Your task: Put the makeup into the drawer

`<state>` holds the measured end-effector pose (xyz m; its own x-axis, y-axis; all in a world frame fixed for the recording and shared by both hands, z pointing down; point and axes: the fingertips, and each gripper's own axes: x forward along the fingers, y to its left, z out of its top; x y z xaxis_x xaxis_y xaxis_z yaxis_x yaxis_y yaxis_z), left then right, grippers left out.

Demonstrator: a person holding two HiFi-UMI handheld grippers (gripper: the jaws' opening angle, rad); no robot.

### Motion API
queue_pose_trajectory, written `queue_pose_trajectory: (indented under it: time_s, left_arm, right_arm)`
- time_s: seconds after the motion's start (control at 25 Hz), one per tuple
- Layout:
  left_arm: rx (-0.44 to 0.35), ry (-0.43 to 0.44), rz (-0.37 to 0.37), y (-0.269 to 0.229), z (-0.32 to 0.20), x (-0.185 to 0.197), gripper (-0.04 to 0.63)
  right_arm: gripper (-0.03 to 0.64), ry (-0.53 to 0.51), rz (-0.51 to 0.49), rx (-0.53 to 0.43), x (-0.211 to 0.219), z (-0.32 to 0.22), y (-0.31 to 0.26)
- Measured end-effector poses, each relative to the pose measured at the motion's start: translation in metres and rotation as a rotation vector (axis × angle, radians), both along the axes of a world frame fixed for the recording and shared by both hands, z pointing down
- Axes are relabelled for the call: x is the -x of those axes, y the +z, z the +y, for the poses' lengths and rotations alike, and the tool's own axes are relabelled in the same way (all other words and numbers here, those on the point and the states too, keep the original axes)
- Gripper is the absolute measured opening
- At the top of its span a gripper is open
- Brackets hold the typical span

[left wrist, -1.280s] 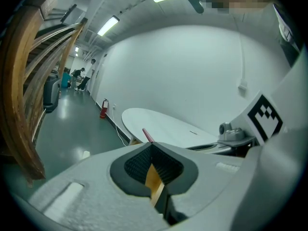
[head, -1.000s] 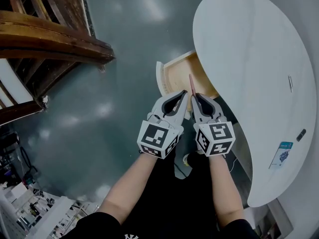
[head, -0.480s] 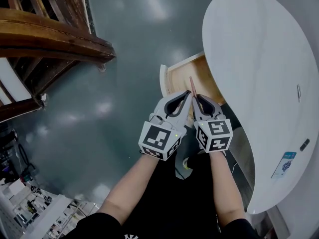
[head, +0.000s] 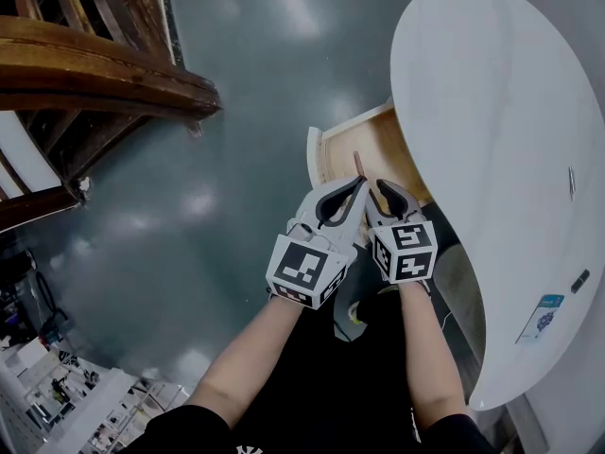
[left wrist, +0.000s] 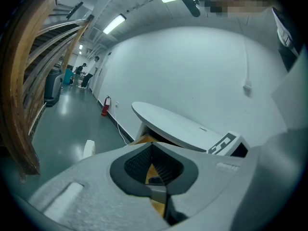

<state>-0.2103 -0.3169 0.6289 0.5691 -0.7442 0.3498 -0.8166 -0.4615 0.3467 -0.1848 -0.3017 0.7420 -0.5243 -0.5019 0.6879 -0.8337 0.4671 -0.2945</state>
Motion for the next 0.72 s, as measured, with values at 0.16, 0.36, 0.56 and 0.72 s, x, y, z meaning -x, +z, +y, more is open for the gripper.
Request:
queue_pose_trajectory:
  time_s: [0.16, 0.36, 0.56, 0.72]
  left_arm:
    - [0.007, 0.005, -0.008, -0.005, 0.003, 0.0, 0.009]
    - [0.007, 0.02, -0.017, -0.029, 0.01, -0.007, 0.009]
    - [-0.005, 0.034, -0.015, -0.064, 0.016, -0.014, 0.009]
    - [-0.012, 0.046, -0.008, -0.097, 0.026, -0.029, 0.009]
  right_arm:
    - [0.105, 0.013, -0.005, -0.013, -0.001, 0.002, -0.016]
    - [0.04, 0.055, -0.028, -0.05, -0.009, 0.005, -0.058]
    - [0.027, 0.09, -0.049, -0.099, -0.02, 0.007, -0.113]
    - [0.023, 0.112, -0.071, -0.138, -0.035, 0.014, -0.161]
